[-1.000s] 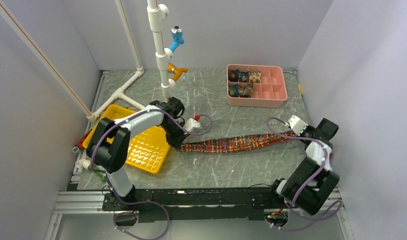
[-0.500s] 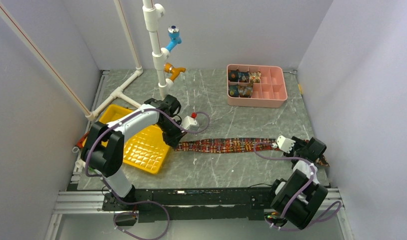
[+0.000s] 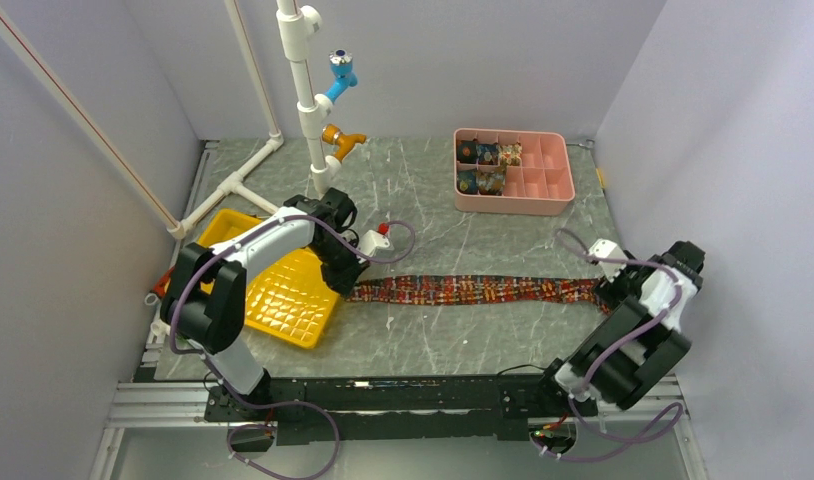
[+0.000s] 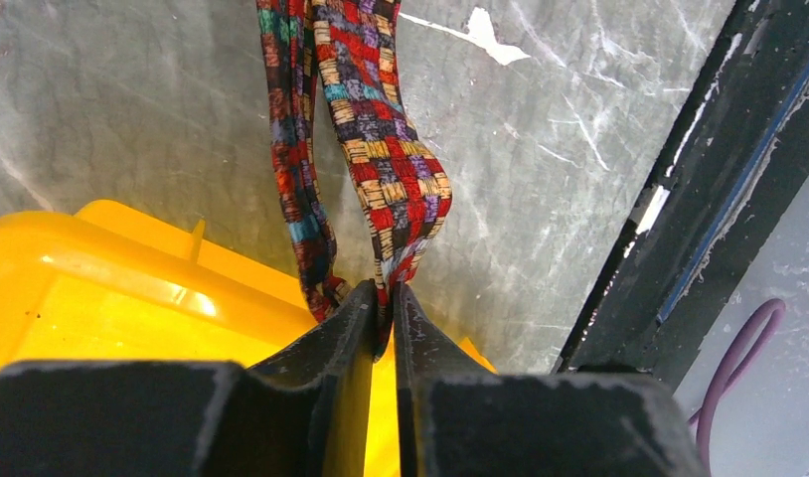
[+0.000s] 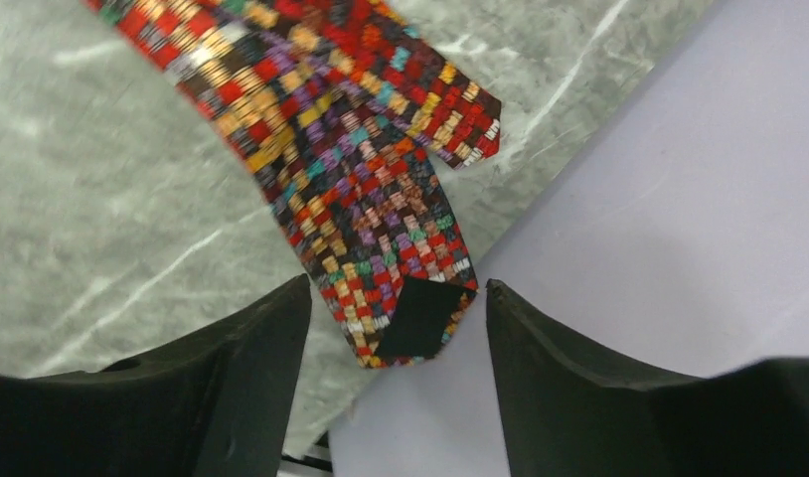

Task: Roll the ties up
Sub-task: Flatten out the tie at the center of the board.

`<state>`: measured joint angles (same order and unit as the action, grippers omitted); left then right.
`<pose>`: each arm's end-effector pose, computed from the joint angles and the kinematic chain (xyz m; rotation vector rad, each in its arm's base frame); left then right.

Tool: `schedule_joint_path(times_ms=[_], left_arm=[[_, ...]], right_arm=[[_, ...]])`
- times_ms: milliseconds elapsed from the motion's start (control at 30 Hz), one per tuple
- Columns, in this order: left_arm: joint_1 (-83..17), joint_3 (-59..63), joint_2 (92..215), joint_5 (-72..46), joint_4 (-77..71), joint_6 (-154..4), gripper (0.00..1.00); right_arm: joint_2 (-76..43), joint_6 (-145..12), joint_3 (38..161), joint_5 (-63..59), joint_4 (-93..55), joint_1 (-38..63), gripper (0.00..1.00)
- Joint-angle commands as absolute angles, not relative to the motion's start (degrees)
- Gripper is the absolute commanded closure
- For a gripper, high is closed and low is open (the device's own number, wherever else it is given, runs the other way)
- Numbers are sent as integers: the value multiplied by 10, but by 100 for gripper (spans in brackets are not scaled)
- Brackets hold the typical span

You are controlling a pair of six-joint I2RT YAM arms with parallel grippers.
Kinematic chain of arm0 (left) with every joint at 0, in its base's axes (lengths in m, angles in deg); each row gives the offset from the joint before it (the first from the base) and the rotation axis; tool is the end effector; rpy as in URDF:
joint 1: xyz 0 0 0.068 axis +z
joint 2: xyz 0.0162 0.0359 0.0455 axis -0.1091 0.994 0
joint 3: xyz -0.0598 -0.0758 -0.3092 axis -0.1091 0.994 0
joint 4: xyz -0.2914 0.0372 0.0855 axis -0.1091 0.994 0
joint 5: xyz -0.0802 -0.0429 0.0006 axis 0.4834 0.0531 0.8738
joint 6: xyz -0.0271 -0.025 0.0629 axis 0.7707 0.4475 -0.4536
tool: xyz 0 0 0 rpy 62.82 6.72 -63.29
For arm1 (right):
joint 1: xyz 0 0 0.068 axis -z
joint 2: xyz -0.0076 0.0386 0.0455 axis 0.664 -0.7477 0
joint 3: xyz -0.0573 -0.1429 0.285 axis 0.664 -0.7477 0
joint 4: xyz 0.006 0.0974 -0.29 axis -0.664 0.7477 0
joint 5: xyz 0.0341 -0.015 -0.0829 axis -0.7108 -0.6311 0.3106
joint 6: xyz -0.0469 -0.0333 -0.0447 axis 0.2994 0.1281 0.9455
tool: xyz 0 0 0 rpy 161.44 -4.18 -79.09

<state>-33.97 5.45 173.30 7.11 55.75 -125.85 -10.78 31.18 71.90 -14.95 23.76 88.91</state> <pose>0.2990 -0.1895 0.2226 1.6409 2.3884 -0.7083 0.1979 -0.1826 0.2165 -1.0671 2.4530 -0.2475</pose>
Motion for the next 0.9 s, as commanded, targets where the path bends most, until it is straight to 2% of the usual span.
schedule_joint_path(times_ms=[0, 67, 133, 433, 467, 633, 700, 867], left_arm=[[-341, 52, 1750, 86, 538, -1263, 80], [-342, 52, 1753, 85, 535, -1264, 76], [-343, 50, 1757, 84, 534, -1265, 70], [-352, 46, 1755, 84, 521, -1257, 42], [-354, 47, 1754, 83, 519, -1256, 36], [-358, 54, 1746, 80, 508, -1252, 32], [-358, 58, 1742, 84, 505, -1250, 32], [-360, 62, 1735, 86, 500, -1246, 31]], right_arm=[[-196, 105, 795, -192, 232, 892, 39], [-231, 55, 821, -203, 228, 892, 45], [-250, 9, 832, -220, 219, 892, 46], [-329, -112, 853, -210, 151, 875, 42], [-338, -120, 854, -209, 147, 874, 41], [-372, -149, 860, -210, 134, 865, 40], [-380, -153, 861, -214, 136, 864, 48], [-367, -142, 868, -218, 163, 864, 91]])
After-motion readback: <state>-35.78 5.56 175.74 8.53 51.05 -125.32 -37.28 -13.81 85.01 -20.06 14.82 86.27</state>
